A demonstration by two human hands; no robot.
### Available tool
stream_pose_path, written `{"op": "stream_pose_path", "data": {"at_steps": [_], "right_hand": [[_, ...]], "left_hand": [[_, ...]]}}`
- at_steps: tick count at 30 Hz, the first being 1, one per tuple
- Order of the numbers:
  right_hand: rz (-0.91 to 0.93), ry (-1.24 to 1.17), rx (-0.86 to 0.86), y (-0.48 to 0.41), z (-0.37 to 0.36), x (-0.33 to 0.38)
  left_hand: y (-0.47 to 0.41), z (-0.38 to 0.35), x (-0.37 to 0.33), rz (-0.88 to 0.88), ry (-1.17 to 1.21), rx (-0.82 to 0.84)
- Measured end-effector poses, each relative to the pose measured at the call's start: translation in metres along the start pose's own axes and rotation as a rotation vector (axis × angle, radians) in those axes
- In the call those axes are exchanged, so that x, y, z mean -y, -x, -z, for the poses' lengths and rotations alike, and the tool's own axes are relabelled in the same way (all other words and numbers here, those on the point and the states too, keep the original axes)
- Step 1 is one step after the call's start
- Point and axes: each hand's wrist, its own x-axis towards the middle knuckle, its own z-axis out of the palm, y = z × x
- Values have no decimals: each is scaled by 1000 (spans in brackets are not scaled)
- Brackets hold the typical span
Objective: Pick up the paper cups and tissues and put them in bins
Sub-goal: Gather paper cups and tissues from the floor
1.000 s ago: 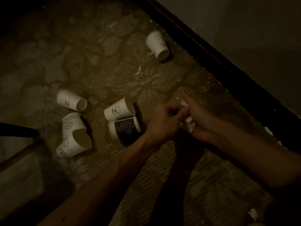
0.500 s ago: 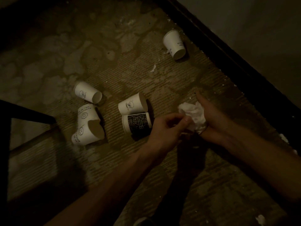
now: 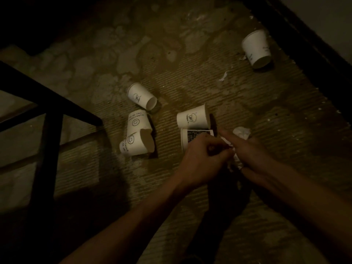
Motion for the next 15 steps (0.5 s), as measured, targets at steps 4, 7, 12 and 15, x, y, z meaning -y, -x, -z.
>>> {"op": "stream_pose_path", "data": {"at_steps": [4, 7, 12, 15], "right_hand": [[25, 38, 36, -8, -20, -2], [59, 79, 29, -16, -28, -3], [60, 318, -198, -34, -10, -3], [-7, 351, -192, -40, -5, -7]], "left_hand": [[7, 2, 11, 16, 67, -193], [7, 8, 18, 29, 164, -376], [-6, 29, 45, 331, 212, -486], [-14, 27, 59, 525, 259, -358]]}}
